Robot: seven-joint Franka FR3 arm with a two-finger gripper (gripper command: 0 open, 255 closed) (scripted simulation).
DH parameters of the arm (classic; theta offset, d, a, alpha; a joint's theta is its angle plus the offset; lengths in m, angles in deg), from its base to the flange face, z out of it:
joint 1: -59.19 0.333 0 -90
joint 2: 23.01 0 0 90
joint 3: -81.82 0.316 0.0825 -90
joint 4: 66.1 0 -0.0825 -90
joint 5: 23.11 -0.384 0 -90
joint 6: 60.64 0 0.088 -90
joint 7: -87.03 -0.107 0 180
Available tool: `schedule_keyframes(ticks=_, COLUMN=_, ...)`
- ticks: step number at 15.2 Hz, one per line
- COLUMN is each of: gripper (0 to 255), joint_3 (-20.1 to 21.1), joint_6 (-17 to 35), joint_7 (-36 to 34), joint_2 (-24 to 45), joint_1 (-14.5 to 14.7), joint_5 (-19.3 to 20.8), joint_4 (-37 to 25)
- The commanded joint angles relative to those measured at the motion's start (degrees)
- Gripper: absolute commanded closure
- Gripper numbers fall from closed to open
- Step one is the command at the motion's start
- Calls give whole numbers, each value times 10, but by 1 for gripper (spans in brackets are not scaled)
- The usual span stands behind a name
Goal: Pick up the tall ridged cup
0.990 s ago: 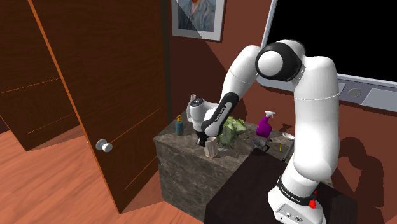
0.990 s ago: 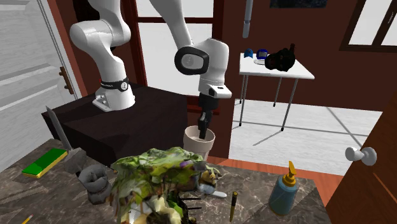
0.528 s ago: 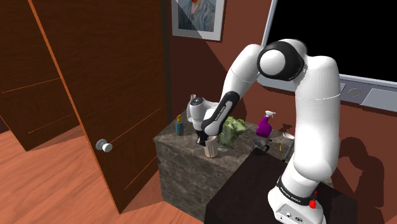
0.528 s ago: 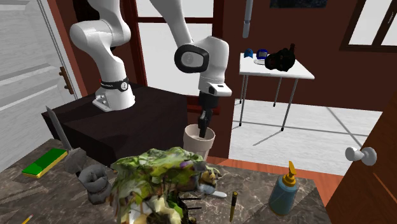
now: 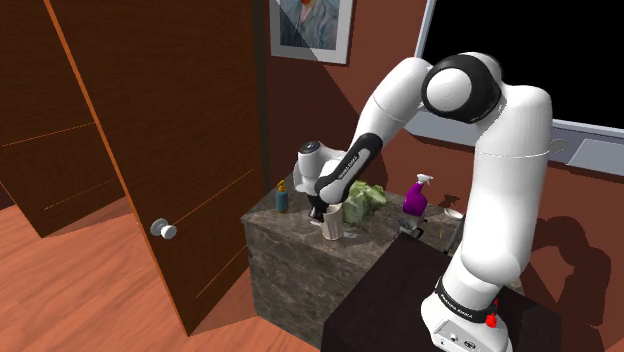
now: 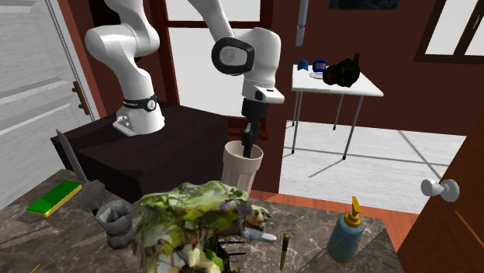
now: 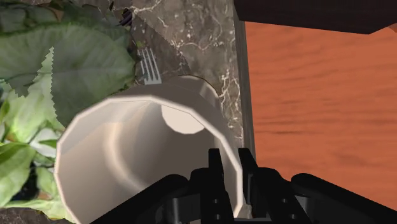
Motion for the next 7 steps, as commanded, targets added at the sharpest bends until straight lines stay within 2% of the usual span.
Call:
schedule_keyframes(ticks=1, gripper=255, joint_3=3, joint_6=-13, joint_7=8, joint_2=-16, joint_1=-2, joint_5=-8, joint_4=2)
schedule_keyframes(ticks=7, gripper=255, joint_3=9, joint_6=-39, joint_7=26, joint_2=-46, joint_1=-4, joint_5=-25, joint_4=4)
